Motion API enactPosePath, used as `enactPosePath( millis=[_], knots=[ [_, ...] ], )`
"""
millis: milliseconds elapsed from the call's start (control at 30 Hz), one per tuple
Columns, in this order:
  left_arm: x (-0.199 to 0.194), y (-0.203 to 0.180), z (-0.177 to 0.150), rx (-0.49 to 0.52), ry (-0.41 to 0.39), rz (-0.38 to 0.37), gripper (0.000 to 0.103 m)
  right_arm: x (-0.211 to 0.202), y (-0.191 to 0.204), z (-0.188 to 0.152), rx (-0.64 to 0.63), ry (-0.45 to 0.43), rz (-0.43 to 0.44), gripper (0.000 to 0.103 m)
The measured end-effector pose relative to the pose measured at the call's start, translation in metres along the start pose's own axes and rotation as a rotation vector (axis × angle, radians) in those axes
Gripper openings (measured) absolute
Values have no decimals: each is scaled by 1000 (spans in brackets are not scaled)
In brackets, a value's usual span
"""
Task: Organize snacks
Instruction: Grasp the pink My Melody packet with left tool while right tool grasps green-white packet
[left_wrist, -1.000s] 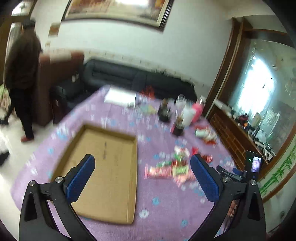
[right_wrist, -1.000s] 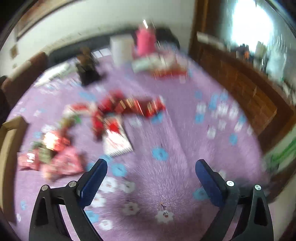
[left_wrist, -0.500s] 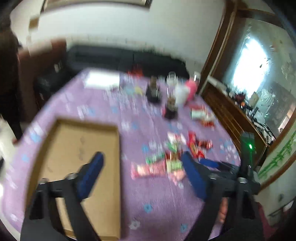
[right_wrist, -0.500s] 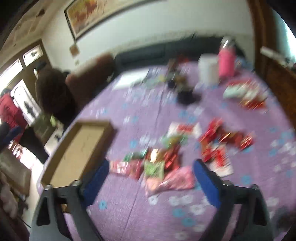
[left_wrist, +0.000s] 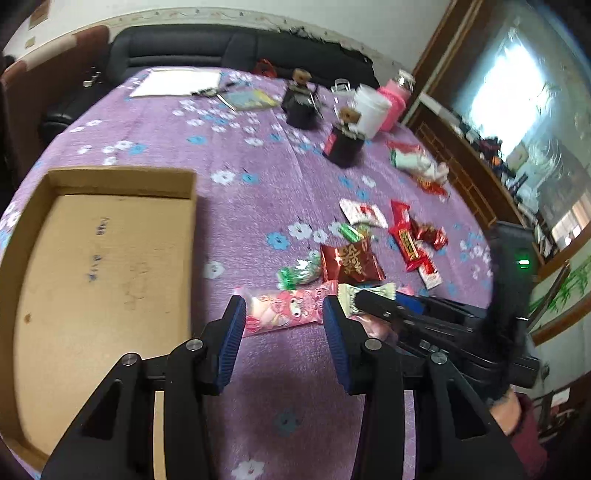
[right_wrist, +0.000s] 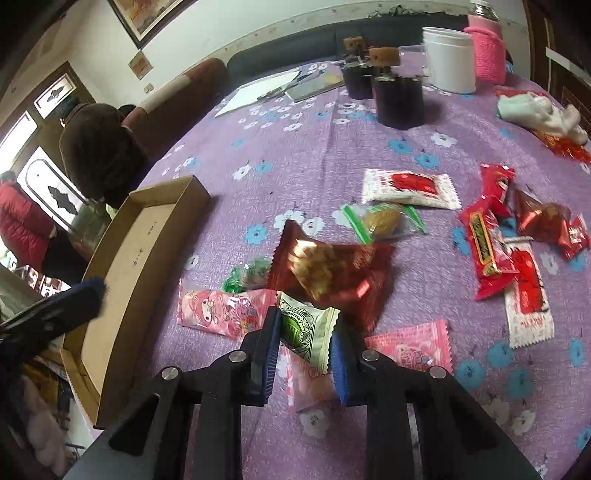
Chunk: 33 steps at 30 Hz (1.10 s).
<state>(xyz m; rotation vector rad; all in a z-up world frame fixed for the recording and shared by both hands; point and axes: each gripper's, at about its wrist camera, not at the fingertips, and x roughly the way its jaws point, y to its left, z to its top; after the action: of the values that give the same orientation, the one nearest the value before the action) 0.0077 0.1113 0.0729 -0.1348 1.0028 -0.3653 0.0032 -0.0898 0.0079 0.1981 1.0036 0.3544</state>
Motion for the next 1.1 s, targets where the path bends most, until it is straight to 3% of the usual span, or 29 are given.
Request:
enactPosePath(
  millis=[200, 300, 367, 400, 533, 633, 733, 800, 833, 967, 1100],
  knots=[
    [42, -27, 11, 120, 53, 61, 40, -14, -23, -12, 59, 7, 9, 25],
    [64, -34, 10, 175, 120, 93, 40, -19, -32, -15, 85, 7, 15, 25],
    [71, -34, 6, 174, 178, 71, 37, -22, -38, -16, 100, 11, 20, 25],
    [73, -33, 1, 154, 222, 27, 28, -24, -41, -17, 106, 11, 21, 25],
    [62, -39, -14, 149, 272, -40, 26, -28, -54, -18, 135, 13, 28, 29],
    [40, -46, -22, 194, 225, -10, 26, -32, -63, -16, 153, -5, 29, 30],
    [22, -50, -25, 259, 156, 39, 30, -42, -63, -14, 135, -31, 34, 43],
    [17, -55, -34, 339, 114, 78, 44, -48, -60, -13, 108, -46, 30, 53],
    [20, -59, -37, 377, 103, 105, 46, -49, -58, -12, 91, -48, 20, 54],
    [33, -69, -55, 487, 124, 155, 46, -38, -47, -7, -9, -3, -34, 55],
    [46, -66, -62, 494, 150, 193, 47, -24, -43, -9, -42, 37, -78, 55]
  ],
)
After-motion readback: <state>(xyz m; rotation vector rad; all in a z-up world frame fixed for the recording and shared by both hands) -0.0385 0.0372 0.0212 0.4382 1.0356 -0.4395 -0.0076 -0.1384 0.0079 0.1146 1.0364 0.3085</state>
